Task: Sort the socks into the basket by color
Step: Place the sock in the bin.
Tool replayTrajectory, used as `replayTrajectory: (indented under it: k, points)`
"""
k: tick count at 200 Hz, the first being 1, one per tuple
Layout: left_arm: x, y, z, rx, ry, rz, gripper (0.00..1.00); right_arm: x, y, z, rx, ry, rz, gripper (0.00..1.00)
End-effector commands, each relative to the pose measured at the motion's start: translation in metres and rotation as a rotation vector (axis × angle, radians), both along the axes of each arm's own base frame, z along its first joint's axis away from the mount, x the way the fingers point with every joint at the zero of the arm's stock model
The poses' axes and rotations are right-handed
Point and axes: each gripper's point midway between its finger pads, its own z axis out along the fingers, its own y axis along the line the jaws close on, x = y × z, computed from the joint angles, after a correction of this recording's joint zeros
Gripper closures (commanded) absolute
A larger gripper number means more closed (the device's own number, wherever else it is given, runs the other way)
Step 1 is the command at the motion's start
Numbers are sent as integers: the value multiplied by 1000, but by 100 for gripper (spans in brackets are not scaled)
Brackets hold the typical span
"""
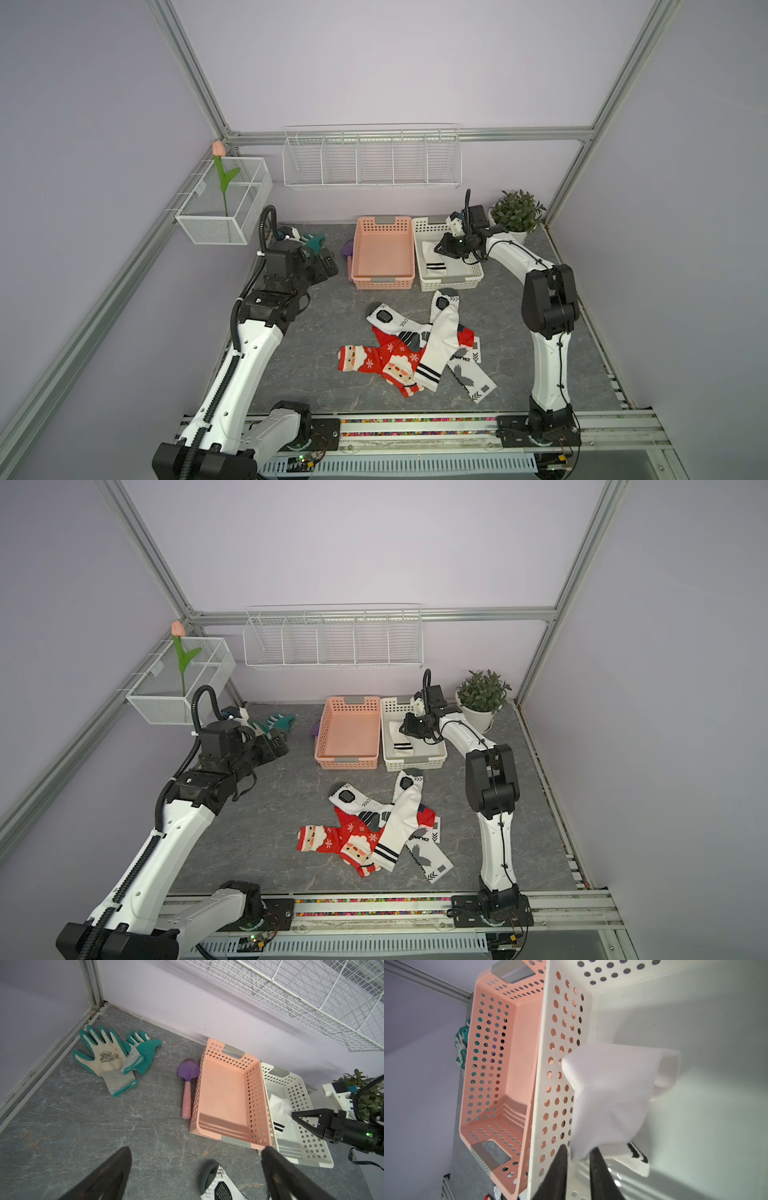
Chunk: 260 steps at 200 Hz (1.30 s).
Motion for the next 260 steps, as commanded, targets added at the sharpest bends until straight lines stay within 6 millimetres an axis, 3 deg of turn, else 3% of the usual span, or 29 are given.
replayTrajectory:
  k: [1, 35, 97, 188, 260]
  points:
    - [0, -2, -2, -10, 5, -3, 0, -4, -1, 1, 14, 10, 1, 70]
    - [1, -3, -3, -13, 7, -6, 0, -10, -9, 7, -20, -2, -16, 60]
    - [0, -5, -3, -19, 7, -14, 0, -41, -21, 38, -35, -33, -23, 58]
    - [0, -6, -3, -25, 7, -19, 0, -143, -34, 99, -118, -81, 55, 55]
    - [0, -6, -4, -25, 12, -20, 0, -209, -57, 112, -180, -94, 63, 53]
